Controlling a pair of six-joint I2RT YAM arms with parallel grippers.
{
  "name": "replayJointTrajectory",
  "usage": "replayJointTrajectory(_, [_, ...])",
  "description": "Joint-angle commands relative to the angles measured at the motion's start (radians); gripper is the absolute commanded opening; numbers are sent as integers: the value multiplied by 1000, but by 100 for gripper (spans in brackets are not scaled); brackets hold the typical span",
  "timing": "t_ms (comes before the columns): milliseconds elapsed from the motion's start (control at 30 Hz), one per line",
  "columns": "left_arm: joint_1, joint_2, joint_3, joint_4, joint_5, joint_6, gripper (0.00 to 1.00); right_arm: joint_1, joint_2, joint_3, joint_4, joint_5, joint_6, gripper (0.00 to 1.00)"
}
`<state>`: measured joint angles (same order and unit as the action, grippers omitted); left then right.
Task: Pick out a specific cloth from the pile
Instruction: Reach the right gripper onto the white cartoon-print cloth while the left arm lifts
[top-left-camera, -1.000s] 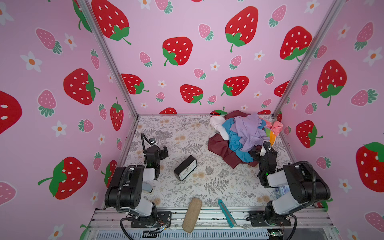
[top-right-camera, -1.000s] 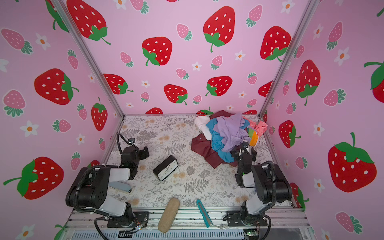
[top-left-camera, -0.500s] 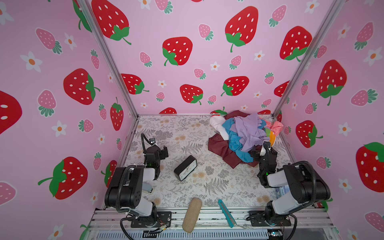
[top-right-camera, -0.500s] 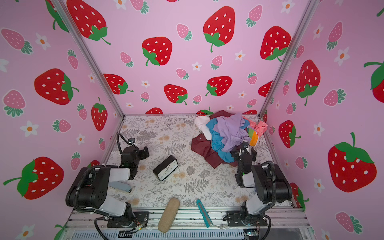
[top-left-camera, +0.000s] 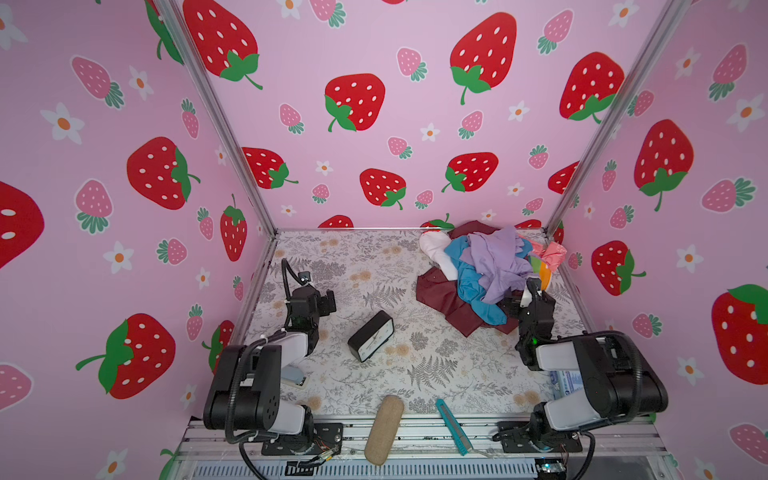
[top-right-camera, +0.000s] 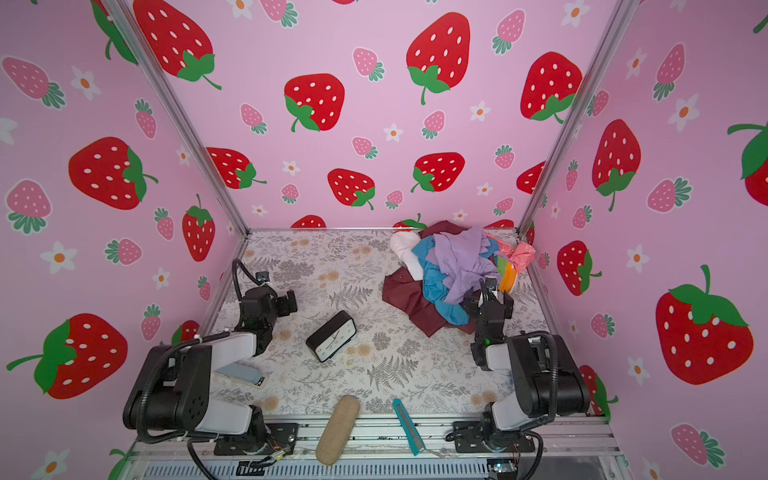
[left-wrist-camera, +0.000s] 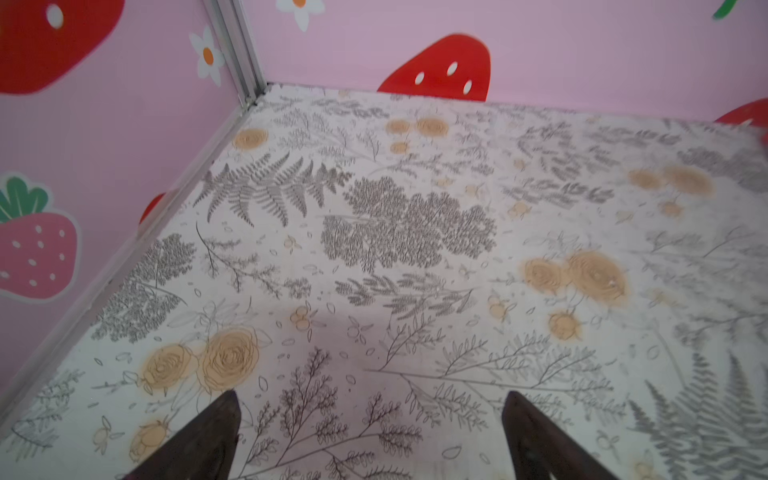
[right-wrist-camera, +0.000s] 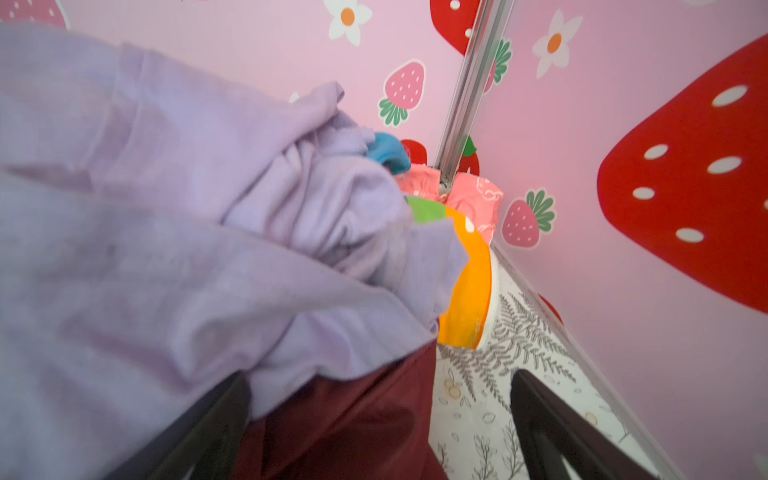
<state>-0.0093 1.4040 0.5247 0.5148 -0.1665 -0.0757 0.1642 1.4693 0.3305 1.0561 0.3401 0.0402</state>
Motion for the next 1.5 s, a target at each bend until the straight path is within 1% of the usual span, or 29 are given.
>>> replayJointTrajectory(0, [-3, -107, 98, -209, 127, -2, 99, 11, -100, 68, -206, 36, 38, 100])
replayJointTrajectory(133, [-3, -206, 164, -366, 358, 17, 99, 27, -195, 170, -472, 64, 89, 100])
replayJointTrajectory(267, [-4, -291, 249, -528, 540, 47, 99, 52, -273, 267, -694, 78, 112, 100])
replayJointTrajectory(333, [-3, -316, 280, -561, 632, 38, 99, 64, -298, 320, -796, 64, 125, 100])
replayJointTrajectory(433, [-4, -311, 335, -610, 835, 19, 99, 93, -309, 406, -926, 45, 133, 100])
replayJointTrajectory(500, [-7, -285, 374, -654, 976, 25, 99, 135, -298, 476, -1010, 64, 134, 97])
replayJointTrajectory(567, [-15, -253, 401, -688, 1082, 35, 99, 185, -272, 545, -1079, 91, 129, 97])
replayJointTrajectory(633, [-18, -225, 415, -715, 1144, 46, 99, 228, -234, 615, -1138, 90, 124, 97])
replayJointTrajectory(733, [-19, -189, 433, -749, 1203, 62, 99, 292, -145, 727, -1218, 72, 114, 96])
replayJointTrajectory(833, [-19, -155, 448, -771, 1294, 90, 99, 347, -23, 862, -1308, 52, 104, 94])
replayJointTrajectory(967, [-19, -118, 460, -784, 1371, 100, 99, 403, 152, 1059, -1422, 11, 96, 88])
replayJointTrajectory(1100, [-19, -77, 482, -834, 1365, 123, 99, 437, 300, 1216, -1498, 23, 80, 85])
replayJointTrajectory(1267, [-19, -27, 520, -901, 1304, 141, 99, 444, 467, 1412, -1596, 43, 77, 79])
replayJointTrajectory(1467, [-19, 5, 537, -927, 1309, 157, 99, 445, 657, 1641, -1699, 58, 81, 77])
